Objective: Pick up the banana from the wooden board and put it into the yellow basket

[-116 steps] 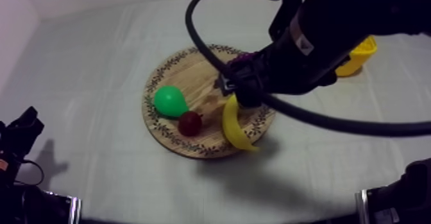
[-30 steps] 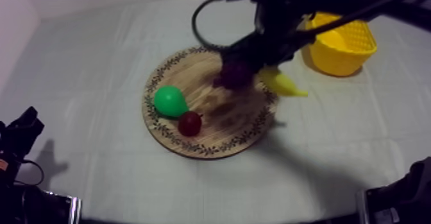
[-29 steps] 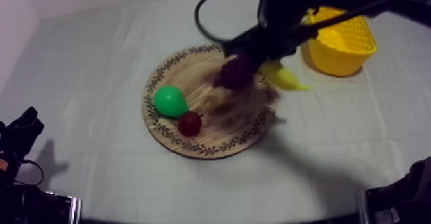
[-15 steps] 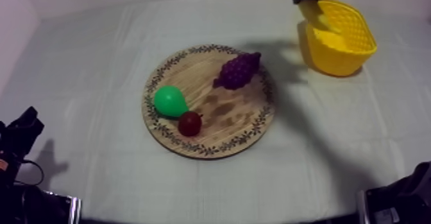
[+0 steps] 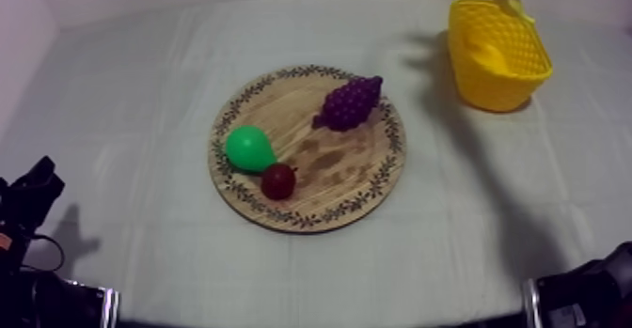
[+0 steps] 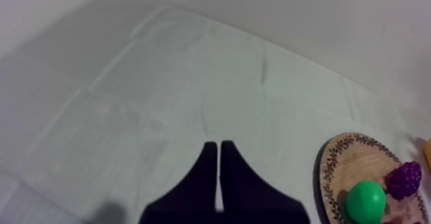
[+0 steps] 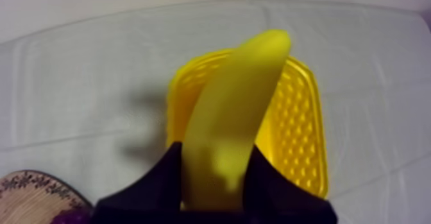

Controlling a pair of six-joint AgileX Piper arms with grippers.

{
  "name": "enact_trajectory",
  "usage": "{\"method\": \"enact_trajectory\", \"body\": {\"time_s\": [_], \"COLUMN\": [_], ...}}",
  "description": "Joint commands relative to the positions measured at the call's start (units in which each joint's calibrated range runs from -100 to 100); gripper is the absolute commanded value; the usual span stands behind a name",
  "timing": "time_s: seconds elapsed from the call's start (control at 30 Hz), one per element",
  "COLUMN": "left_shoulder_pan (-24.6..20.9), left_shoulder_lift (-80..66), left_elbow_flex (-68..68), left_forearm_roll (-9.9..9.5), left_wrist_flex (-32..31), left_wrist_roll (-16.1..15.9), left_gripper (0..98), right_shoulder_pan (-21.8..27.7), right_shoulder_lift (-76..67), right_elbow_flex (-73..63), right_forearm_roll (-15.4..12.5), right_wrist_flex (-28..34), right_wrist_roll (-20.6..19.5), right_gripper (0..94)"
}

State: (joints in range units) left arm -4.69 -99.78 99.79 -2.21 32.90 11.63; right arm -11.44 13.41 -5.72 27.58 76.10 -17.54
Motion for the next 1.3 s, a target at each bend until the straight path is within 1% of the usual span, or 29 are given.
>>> {"method": "enact_trajectory", "body": {"time_s": [0.0,0.33,0.4,0.43,0.47,0.57,0.63,0.7,0.77,0.83,0.93,1.17,1.27], "left_shoulder_pan": [0.0,0.0,0.0,0.0,0.0,0.0,0.0,0.0,0.0,0.0,0.0,0.0,0.0], "left_shoulder_lift": [0.0,0.0,0.0,0.0,0.0,0.0,0.0,0.0,0.0,0.0,0.0,0.0,0.0], "left_elbow_flex": [0.0,0.0,0.0,0.0,0.0,0.0,0.0,0.0,0.0,0.0,0.0,0.0,0.0], "left_forearm_roll": [0.03,0.03,0.03,0.03,0.03,0.03,0.03,0.03,0.03,0.03,0.03,0.03,0.03], "left_wrist_flex": [0.0,0.0,0.0,0.0,0.0,0.0,0.0,0.0,0.0,0.0,0.0,0.0,0.0], "left_wrist_roll": [0.0,0.0,0.0,0.0,0.0,0.0,0.0,0.0,0.0,0.0,0.0,0.0,0.0], "left_gripper": [0.1,0.1,0.1,0.1,0.1,0.1,0.1,0.1,0.1,0.1,0.1,0.1,0.1], "right_shoulder_pan": [1.5,4.7,5.0,5.2,5.3,5.5,5.8,6.0,6.4,6.7,7.2,9.0,9.8], "right_shoulder_lift": [1.3,6.7,7.7,8.2,8.6,9.8,10.4,10.5,10.0,8.9,5.7,-6.2,-12.3], "right_elbow_flex": [-0.1,2.1,2.8,3.1,3.3,4.1,4.7,5.4,6.5,8.0,11.1,20.2,25.7], "right_forearm_roll": [0.5,1.5,1.5,1.3,0.9,-0.7,-1.5,-2.1,-2.4,-2.1,-1.4,-0.7,0.3], "right_wrist_flex": [-0.9,-4.7,-5.6,-6.1,-6.6,-8.1,-8.9,-9.7,-10.8,-12.3,-15.5,-25.9,-31.5], "right_wrist_roll": [-0.2,-0.9,-1.0,-0.9,-0.5,1.3,2.0,2.3,2.3,1.9,0.8,-0.6,-1.9], "right_gripper": [14.3,14.4,16.1,19.3,25.5,48.3,58.7,64.8,67.4,66.1,59.4,31.1,18.3]}}
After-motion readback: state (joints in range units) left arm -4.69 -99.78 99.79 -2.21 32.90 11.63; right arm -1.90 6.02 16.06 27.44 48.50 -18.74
